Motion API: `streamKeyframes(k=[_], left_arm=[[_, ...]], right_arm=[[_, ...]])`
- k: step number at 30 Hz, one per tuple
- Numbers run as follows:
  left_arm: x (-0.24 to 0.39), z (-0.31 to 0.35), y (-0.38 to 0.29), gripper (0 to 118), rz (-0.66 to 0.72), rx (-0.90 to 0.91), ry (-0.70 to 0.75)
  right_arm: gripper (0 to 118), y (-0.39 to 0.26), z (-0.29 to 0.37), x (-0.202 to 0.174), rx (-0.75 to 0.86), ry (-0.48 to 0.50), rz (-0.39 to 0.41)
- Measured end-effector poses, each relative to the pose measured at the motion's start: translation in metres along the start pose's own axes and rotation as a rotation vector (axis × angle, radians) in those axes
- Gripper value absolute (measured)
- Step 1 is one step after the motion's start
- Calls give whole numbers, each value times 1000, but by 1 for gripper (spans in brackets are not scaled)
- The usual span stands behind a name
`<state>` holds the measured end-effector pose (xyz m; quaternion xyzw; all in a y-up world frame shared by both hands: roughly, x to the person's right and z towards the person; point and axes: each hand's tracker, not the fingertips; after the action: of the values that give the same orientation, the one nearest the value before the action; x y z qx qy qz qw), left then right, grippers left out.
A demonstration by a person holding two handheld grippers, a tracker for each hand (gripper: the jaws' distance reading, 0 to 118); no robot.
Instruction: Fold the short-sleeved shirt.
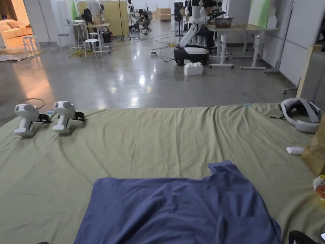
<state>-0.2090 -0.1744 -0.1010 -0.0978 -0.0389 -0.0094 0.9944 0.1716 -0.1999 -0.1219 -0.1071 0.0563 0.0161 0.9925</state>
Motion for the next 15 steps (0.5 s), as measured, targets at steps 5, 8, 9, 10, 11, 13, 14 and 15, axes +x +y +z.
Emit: streamKeyframes(k=[5, 8, 9, 10, 11, 13, 14, 15], left_arm=[[-3, 9, 2, 1, 16, 8, 25], [-18, 3, -6, 1, 53, -16, 31], [-24, 0, -9, 1, 61, -38, 32], [-29, -6, -12, 1, 75, -82, 65], [-36, -9, -16, 1, 93, -106, 91], [-54, -14, -27, 2, 149, -141, 88], [-60, -21, -34, 5, 152, -183, 87], [-67, -29, -48, 28, 133, -196, 100]], right_arm=[[2, -1, 4, -8, 29, -38, 73], [2, -4, 1, -12, 17, -34, 84], [2, -4, 0, -11, 11, -29, 80], [2, -5, 0, -11, 6, -26, 79], [2, -6, 0, -12, 0, -22, 83], [2, -7, -1, -12, -19, -27, 93], [2, -8, -1, -11, -24, -26, 93], [2, -10, -2, -9, -38, -21, 84]])
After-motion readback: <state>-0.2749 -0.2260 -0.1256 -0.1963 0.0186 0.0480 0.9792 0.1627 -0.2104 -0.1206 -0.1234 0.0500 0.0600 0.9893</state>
